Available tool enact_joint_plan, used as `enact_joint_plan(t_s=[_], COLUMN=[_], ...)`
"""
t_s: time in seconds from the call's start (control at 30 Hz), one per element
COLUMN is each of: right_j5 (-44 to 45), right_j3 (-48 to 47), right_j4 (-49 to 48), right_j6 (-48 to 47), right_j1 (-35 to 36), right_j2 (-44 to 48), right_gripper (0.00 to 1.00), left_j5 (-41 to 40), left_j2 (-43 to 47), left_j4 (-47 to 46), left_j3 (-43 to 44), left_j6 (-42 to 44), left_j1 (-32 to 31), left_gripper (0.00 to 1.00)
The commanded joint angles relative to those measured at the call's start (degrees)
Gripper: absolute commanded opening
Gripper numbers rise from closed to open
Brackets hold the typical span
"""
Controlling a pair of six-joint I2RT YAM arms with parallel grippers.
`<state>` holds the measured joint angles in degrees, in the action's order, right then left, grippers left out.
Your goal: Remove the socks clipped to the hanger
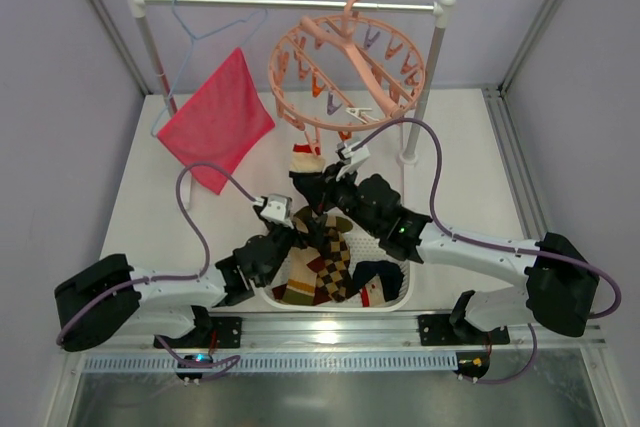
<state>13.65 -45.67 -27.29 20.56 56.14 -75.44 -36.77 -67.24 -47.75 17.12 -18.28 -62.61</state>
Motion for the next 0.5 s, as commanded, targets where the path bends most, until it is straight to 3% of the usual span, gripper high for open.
enact_joint_plan(t_s=[0.0,0.33,0.43,0.47], right_j5=[1.3,0.9,1.1,1.0], right_j3=[-2.4,-2.2,-1.8,-1.5], right_j4=[-0.6,2.9,2.9,2.9], right_j6=[1.3,2.8,2.7,2.8], right_j1=[1.0,1.3,1.5,1.6], right_j2=[1.1,2.8,3.5,4.1], right_gripper=[0.04,0.04,0.04,0.04], left_j5=[-3.2,-5.1,-6.7,-7.2], left_j2=[-2.3,-8.7,-9.9,-10.6], left_j4=[-8.8,-15.4,-15.7,-15.8], left_j3=[1.8,3.7,4.7,4.8], left_j6=[2.9,6.5,7.0,7.1], left_j1=[-0.2,-0.2,-0.2,-0.2], left_gripper=[1.00,1.00,0.87,0.75])
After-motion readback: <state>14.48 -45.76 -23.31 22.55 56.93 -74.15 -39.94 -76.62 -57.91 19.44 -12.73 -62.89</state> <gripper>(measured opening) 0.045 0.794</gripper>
